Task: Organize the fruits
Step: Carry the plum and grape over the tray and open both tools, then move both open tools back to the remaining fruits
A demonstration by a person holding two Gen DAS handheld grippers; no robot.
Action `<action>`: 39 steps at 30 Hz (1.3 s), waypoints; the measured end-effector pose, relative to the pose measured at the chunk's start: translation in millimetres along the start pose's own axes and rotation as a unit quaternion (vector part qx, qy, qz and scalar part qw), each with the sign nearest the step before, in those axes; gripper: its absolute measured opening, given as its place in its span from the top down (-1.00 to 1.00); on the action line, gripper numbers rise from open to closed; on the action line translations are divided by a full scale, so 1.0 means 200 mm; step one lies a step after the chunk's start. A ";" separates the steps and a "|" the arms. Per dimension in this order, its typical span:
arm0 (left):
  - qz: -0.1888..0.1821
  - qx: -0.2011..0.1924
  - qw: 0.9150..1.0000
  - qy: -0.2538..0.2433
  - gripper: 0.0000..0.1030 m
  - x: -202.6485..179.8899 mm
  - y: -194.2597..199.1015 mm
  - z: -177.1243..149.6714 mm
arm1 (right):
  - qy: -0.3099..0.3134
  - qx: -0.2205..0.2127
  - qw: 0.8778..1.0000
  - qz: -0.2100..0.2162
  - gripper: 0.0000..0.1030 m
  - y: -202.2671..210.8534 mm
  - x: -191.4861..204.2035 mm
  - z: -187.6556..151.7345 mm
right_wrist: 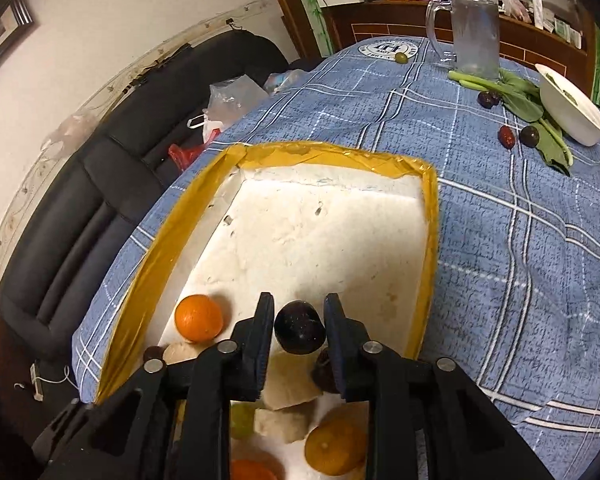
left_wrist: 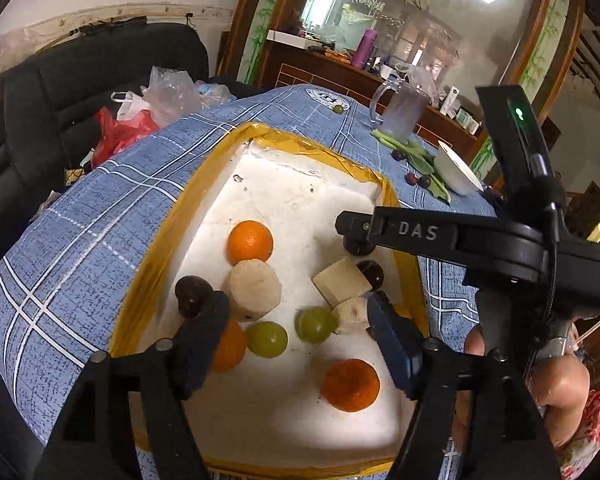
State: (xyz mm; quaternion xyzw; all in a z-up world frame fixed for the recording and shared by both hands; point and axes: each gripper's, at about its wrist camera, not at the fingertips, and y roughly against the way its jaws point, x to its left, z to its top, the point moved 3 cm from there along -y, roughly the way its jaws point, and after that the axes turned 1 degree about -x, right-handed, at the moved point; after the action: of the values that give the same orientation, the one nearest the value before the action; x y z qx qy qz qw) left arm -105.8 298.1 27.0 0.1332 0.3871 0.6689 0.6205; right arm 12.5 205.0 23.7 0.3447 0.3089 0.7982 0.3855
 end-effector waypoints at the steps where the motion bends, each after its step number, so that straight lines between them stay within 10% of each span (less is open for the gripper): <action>1: -0.001 0.002 1.000 0.004 -0.38 0.01 0.00 0.00 | -0.002 -0.004 1.000 0.000 0.21 0.01 -0.01 0.00; 11: 0.037 -0.016 0.999 -0.019 -0.42 -0.05 0.05 0.00 | -0.008 -0.047 0.999 -0.018 0.03 0.28 -0.08 -0.11; 19: 0.122 -0.099 0.984 -0.088 -0.85 -0.26 0.21 -0.01 | -0.034 -0.103 0.991 -0.082 -0.19 0.58 -0.23 -0.35; 39: 0.113 -0.091 0.974 -0.173 -0.90 -0.59 0.26 -0.13 | -0.064 -0.124 0.982 -0.124 -0.39 0.78 -0.42 -0.64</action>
State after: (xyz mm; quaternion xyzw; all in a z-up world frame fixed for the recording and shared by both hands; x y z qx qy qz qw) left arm -137.3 182.0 81.2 0.2328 0.1936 0.7339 0.6080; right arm -111.3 27.1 42.4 0.3038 0.2230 0.7523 0.5404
